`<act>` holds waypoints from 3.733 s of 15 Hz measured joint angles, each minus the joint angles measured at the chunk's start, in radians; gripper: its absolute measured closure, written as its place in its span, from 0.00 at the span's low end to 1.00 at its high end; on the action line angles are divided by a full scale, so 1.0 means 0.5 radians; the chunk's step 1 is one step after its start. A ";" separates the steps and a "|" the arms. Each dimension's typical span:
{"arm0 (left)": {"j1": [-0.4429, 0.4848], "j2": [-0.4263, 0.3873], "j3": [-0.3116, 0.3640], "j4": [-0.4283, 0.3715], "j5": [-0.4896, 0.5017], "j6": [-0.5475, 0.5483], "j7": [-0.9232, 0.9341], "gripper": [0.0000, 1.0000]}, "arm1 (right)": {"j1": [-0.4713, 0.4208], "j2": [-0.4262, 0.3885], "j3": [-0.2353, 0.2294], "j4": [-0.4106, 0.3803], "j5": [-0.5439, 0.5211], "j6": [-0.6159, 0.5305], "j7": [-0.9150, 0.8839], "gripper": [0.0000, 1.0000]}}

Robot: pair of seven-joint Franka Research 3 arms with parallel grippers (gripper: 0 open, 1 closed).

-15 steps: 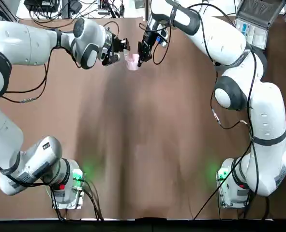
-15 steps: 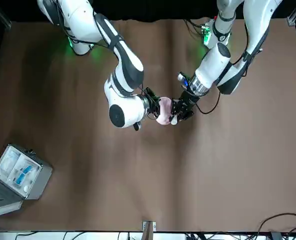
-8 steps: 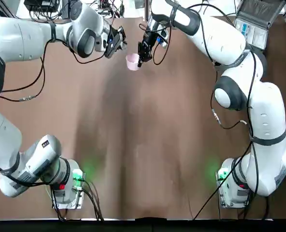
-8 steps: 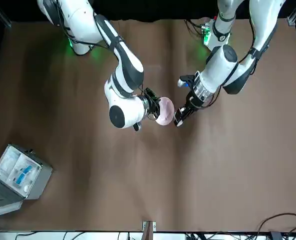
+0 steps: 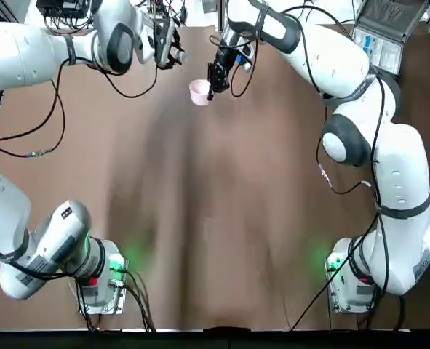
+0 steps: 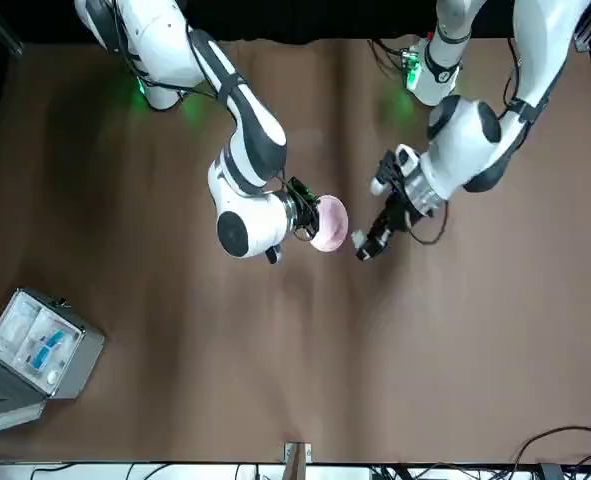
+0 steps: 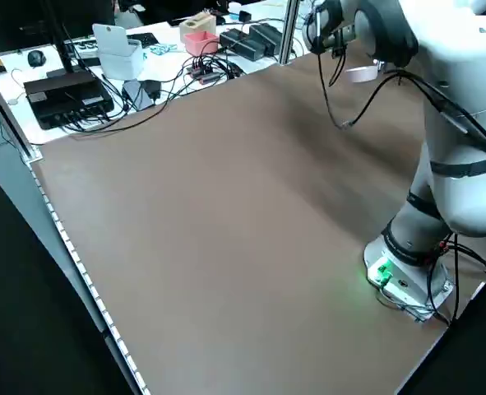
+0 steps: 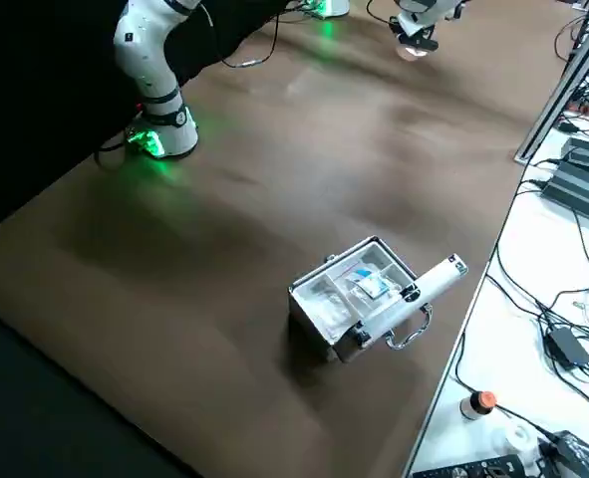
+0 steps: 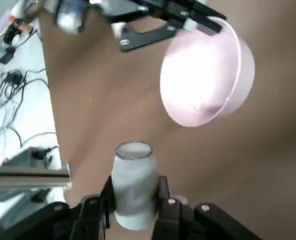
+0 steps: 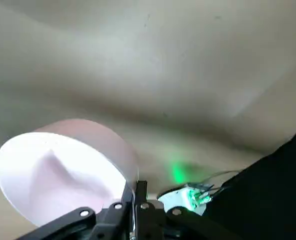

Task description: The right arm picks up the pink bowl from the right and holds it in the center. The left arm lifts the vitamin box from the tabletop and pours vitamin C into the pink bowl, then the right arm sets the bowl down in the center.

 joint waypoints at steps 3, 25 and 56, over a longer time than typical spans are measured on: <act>0.044 0.082 -0.001 0.175 -0.296 -0.237 0.000 0.64 | -0.007 0.024 -0.010 0.000 -0.134 0.000 -0.118 0.97; 0.535 0.889 0.661 0.962 -1.324 -1.766 0.588 0.64 | -0.048 0.207 -0.011 -0.284 -0.495 0.581 -0.664 0.97; 0.181 1.390 1.299 1.181 -1.331 -1.771 1.231 0.64 | -0.527 -0.233 -0.038 0.013 -0.970 -0.137 -1.230 0.31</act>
